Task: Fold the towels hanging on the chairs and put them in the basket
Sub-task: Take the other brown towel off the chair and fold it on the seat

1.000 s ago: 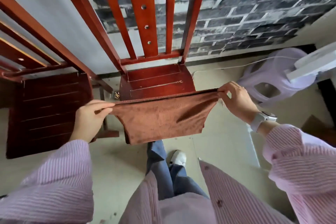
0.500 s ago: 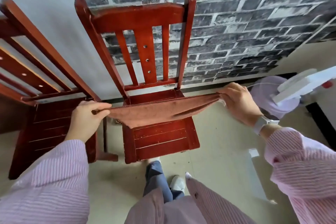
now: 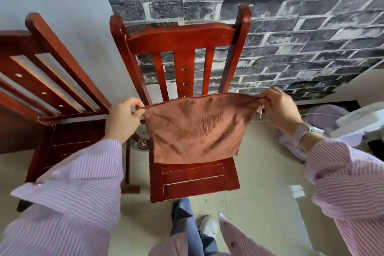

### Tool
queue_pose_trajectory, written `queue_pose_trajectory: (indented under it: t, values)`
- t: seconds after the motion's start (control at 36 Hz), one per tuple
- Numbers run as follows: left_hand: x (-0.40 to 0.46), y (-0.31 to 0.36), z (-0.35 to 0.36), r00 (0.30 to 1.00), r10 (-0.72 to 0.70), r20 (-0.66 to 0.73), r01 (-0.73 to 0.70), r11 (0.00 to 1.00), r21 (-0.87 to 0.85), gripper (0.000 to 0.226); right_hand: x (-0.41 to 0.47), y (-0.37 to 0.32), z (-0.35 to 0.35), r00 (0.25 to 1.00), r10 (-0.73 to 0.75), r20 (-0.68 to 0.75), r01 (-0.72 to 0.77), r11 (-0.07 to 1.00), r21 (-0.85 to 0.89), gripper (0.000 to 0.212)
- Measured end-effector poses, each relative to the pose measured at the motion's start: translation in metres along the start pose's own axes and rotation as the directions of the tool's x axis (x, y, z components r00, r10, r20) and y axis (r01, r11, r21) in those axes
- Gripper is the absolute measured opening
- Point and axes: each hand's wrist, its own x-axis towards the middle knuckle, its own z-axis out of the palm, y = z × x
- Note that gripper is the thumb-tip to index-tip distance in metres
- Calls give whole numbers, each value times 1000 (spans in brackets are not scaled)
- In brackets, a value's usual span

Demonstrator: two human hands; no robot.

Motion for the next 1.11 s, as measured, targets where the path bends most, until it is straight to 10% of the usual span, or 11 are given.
queue_pose_trajectory:
  t: [1.11]
  values:
    - [53, -19, 5, 1000, -12, -13, 8, 955, -296, 23, 59, -3, 41, 970, 235, 55, -239, 901, 362, 16]
